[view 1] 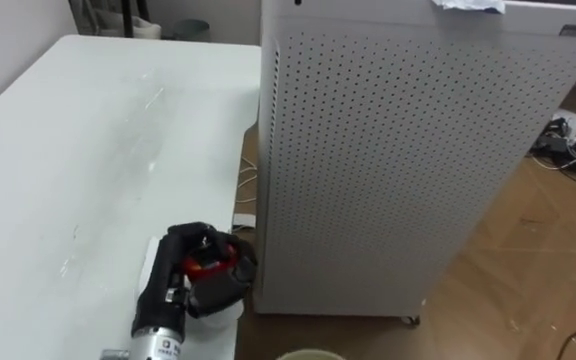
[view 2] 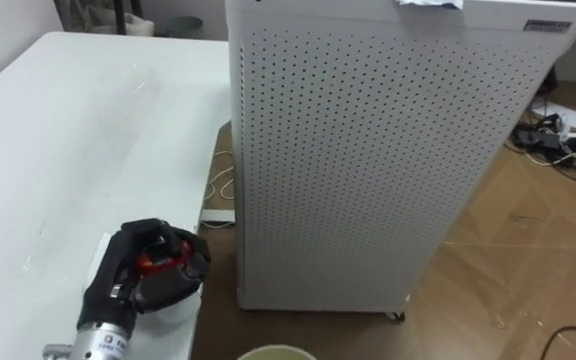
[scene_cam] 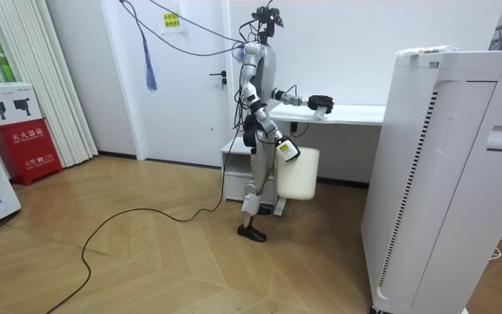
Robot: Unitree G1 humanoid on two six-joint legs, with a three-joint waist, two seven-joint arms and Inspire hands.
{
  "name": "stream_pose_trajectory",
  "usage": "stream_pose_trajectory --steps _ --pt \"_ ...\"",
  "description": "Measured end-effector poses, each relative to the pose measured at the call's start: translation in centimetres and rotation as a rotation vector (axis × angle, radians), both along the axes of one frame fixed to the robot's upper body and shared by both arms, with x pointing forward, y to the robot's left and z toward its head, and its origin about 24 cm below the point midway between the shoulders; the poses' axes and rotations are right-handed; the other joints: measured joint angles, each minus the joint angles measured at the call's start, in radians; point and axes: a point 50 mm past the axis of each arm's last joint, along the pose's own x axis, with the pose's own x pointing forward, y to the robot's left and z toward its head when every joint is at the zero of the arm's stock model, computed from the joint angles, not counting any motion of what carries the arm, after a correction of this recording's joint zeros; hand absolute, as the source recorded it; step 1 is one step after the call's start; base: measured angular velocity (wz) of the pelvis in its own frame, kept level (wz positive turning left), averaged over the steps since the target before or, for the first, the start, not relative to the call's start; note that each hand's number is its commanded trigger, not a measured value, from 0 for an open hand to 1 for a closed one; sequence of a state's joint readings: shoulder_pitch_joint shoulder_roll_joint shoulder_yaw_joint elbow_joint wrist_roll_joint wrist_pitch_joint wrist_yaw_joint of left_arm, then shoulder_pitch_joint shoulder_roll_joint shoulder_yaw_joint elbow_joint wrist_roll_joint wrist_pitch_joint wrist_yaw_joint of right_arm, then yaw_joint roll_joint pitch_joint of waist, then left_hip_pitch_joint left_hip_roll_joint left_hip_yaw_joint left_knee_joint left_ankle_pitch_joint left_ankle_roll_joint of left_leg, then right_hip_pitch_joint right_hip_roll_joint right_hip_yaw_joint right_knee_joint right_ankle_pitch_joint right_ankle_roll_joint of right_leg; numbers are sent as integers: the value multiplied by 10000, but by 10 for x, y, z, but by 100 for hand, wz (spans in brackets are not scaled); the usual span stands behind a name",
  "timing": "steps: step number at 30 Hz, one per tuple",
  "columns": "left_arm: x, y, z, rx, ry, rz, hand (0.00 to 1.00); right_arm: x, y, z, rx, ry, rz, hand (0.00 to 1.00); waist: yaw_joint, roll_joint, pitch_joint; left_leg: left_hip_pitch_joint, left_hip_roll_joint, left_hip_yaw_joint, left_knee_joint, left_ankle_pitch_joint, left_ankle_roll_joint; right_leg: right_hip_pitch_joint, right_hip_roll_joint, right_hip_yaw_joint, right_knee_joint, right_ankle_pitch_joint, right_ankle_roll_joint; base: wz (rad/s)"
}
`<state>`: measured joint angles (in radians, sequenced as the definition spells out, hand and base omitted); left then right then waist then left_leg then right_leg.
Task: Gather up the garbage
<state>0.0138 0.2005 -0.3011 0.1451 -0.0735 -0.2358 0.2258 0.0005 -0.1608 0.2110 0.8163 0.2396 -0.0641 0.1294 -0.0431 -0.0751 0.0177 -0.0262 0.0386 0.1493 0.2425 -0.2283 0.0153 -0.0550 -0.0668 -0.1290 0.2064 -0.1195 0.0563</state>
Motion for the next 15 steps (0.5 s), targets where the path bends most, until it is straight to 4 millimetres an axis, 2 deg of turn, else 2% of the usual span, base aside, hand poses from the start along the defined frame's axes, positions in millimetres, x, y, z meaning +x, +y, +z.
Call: stream_pose_trajectory --steps 5,7,13,15 --pt "4 -19 11 -176 -164 -1240 100 26 -1 13 -94 -737 -77 100 -171 2 -1 -283 9 102 118 0 0 -261 8 59 -14 3 -6 -3" --pt "2 -29 13 -329 -229 -1822 100 29 -2 15 -36 -838 -210 100 -228 12 -1 -335 8 92 126 1 -1 -326 6 62 -12 4 -7 -5" --pt "-2 -43 11 -285 -15 -2949 100 39 -5 21 -187 -1123 -294 100 -396 51 8 -326 7 152 112 1 0 -364 7 120 -19 11 -19 -5" --pt "-5 -49 9 -344 76 -3373 100 47 -7 26 -368 -1359 -371 100 -380 53 8 -389 23 288 111 2 0 -514 14 165 21 27 -44 -15"
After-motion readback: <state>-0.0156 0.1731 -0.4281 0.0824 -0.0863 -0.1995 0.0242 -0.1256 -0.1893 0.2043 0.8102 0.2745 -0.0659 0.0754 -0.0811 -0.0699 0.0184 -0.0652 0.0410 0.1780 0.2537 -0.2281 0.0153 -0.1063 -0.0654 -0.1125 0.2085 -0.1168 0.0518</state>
